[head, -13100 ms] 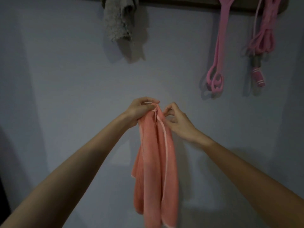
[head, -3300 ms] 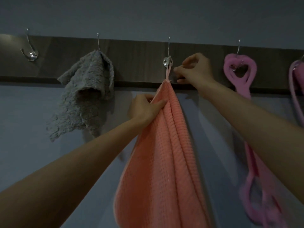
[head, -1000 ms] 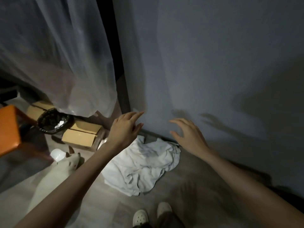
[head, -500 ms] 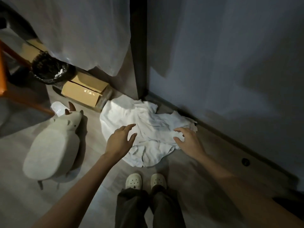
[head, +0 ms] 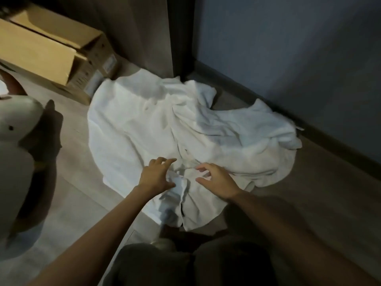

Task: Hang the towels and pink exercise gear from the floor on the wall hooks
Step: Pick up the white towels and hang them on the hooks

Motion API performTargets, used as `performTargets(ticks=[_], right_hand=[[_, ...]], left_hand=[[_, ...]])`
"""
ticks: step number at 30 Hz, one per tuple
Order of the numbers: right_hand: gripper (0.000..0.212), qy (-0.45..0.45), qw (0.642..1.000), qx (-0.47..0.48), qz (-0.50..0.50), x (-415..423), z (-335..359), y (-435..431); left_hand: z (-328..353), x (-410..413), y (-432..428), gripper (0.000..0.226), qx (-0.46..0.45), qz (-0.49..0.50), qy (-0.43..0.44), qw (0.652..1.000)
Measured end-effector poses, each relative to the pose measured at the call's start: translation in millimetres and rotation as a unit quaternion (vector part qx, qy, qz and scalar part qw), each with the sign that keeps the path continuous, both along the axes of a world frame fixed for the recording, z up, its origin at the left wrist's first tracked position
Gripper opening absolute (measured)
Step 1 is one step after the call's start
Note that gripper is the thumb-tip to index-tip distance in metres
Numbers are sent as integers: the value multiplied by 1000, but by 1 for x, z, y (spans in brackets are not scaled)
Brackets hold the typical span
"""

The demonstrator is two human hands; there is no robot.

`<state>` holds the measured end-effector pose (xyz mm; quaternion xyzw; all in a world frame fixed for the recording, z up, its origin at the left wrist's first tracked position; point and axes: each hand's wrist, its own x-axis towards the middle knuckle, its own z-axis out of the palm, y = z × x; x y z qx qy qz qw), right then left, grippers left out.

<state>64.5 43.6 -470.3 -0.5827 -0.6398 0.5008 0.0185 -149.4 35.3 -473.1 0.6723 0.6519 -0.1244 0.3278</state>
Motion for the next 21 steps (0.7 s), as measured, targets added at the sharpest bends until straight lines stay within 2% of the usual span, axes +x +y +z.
performTargets(ticks=[2,5,10,13,17,21], right_hand=[[40,34,999,-29,13,-8,-46,-1],[44,50,998,-23,36,-22,-89,-2],[12,53,998,12,23,-39,-92,-1],[10,52,998,1,-19,-34,-41,1],[7,70,994,41,-71,-21,80,21],[13,66,990,114,-55,-6,230,48]], left_hand=[[-44,-6,-2,79,10,-26,29,999],[-84,-15,-4,59,79,-15,40,996],[-73,-24,0,24,95,50,-57,993],[-26,-22,2,21,126,63,-72,987],[73,-3,4,20,169,62,-79,980],[200,14,20,11,186,131,-192,955]])
